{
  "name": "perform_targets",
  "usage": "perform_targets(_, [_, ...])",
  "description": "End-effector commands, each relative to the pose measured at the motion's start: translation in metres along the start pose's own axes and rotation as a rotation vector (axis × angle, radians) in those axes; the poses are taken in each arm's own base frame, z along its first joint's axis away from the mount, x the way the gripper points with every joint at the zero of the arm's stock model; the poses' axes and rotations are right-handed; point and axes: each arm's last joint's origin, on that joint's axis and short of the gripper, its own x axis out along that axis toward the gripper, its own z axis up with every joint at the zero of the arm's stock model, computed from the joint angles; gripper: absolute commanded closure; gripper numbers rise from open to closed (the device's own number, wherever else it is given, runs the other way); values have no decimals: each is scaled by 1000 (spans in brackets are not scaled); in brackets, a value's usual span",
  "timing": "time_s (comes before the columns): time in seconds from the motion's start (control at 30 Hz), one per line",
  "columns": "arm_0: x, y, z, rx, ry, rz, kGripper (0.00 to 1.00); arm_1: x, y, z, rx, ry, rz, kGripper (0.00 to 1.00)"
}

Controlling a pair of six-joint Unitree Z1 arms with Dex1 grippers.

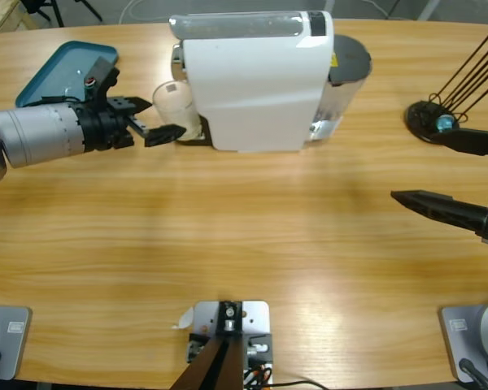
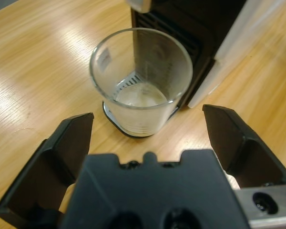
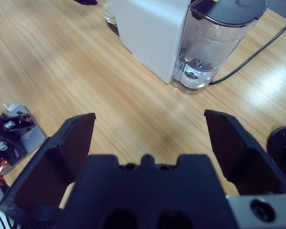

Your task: Pour coffee

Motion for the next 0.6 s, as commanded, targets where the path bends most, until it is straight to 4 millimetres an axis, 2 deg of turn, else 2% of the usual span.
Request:
perform_targets(0.03, [23, 8, 1, -6, 9, -8, 4, 10, 1, -10, 18, 58, 32, 0])
perform_targets(0.4, [50, 11, 0, -13, 32, -46, 4, 11, 1, -9, 19, 63, 34, 0])
perform_targets(0.53, [54, 12, 1, -14, 29, -44, 10, 12, 1, -9, 19, 64, 34, 0])
perform_targets(0.6, [54, 14, 2, -16, 26, -39, 79, 12, 1, -9, 19, 66, 34, 0])
